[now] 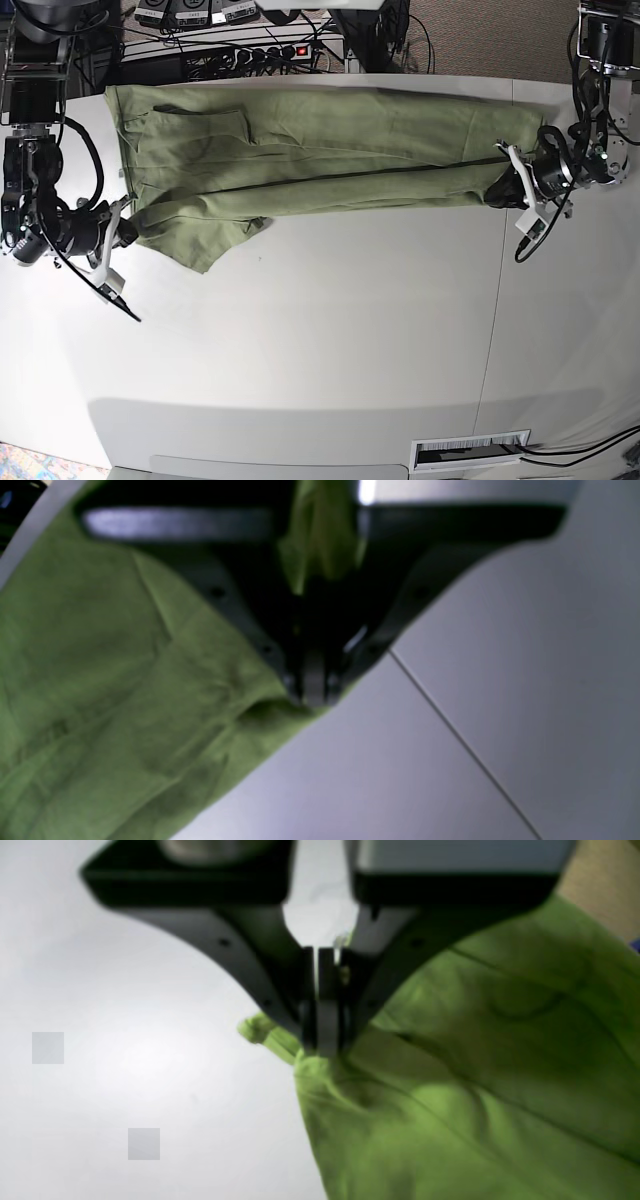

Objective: Fold the T-shirt properly
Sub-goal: 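Shift the right gripper along the strip's other end and regrasp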

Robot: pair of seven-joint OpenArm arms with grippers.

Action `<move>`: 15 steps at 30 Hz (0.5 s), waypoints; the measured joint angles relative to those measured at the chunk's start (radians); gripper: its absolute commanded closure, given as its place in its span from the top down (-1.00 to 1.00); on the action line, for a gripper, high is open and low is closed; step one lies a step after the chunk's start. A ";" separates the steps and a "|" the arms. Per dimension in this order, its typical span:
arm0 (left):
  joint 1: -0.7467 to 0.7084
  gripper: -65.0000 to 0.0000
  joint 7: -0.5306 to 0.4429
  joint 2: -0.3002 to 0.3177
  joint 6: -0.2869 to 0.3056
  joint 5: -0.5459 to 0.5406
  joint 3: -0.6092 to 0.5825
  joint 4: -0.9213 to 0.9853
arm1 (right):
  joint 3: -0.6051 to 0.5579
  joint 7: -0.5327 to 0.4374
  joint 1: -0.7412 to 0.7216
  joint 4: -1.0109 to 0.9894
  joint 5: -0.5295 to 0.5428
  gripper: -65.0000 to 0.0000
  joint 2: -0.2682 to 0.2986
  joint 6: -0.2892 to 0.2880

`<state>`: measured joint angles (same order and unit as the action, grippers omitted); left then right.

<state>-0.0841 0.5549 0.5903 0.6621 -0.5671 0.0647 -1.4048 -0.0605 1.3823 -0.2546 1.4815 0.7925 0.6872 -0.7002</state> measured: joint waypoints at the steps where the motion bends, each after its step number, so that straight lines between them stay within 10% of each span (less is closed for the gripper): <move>1: -0.001 -1.00 0.000 0.000 0.000 0.000 0.000 0.000 | 0.000 0.011 0.000 0.000 0.006 -1.00 0.009 0.000; 15: -0.001 -1.00 0.001 0.000 0.000 -0.001 0.000 0.000 | 0.000 0.020 0.084 0.002 0.013 -1.00 0.089 0.000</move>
<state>-0.0853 0.5556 0.5903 0.6621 -0.5678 0.0647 -1.4048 -0.0605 1.4021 -0.1703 1.4834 0.8059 0.7757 -0.7002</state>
